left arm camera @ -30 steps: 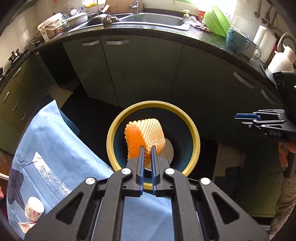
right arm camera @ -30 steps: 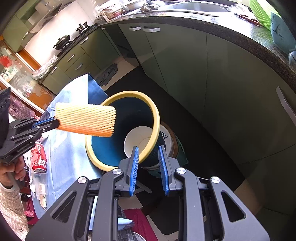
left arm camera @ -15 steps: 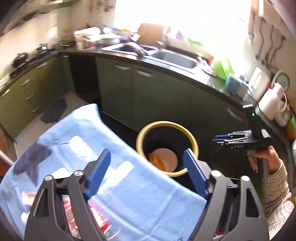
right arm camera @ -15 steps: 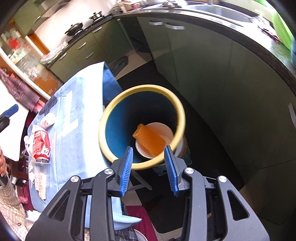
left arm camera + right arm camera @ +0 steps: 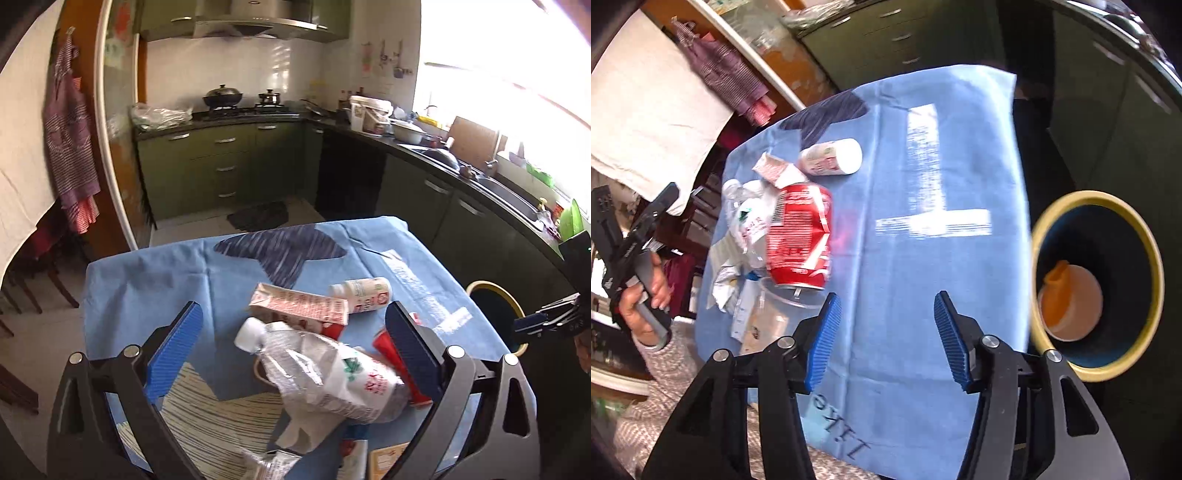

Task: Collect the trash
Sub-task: 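Grasp the crushed red Coca-Cola can with the right gripper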

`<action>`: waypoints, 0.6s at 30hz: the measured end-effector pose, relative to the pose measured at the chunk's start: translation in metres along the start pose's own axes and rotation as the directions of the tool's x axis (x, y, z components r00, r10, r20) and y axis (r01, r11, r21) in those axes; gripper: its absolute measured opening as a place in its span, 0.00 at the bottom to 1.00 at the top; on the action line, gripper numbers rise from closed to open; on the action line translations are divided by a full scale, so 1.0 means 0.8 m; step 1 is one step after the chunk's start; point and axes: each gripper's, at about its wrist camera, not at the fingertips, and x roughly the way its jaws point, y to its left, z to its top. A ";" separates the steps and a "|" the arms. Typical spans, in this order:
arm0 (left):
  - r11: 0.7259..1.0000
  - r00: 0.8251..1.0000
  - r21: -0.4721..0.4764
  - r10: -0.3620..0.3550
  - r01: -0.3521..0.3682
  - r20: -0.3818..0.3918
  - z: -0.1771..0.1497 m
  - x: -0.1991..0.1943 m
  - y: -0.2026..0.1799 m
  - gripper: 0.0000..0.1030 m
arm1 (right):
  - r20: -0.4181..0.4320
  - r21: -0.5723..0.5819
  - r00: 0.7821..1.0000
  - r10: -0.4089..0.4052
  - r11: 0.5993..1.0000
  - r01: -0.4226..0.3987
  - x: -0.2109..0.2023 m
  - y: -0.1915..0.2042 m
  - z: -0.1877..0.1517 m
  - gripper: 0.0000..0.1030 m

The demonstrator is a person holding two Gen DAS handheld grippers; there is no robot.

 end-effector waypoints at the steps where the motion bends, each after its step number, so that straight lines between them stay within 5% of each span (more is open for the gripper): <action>1: 1.000 1.000 -0.006 0.013 -0.013 0.006 -0.005 0.003 0.009 0.92 | -0.022 -0.004 0.999 0.030 1.000 -0.030 0.013 0.013 0.006 0.61; 10: 1.000 0.997 0.017 0.017 -0.019 0.076 -0.032 0.019 0.025 0.92 | -0.164 0.016 0.984 0.071 0.997 -0.070 0.108 0.071 0.059 0.73; 18: 0.999 0.999 -0.019 -0.029 0.029 0.043 -0.045 0.036 0.035 0.92 | -0.225 -0.012 0.971 0.074 0.997 -0.079 0.143 0.093 0.060 0.77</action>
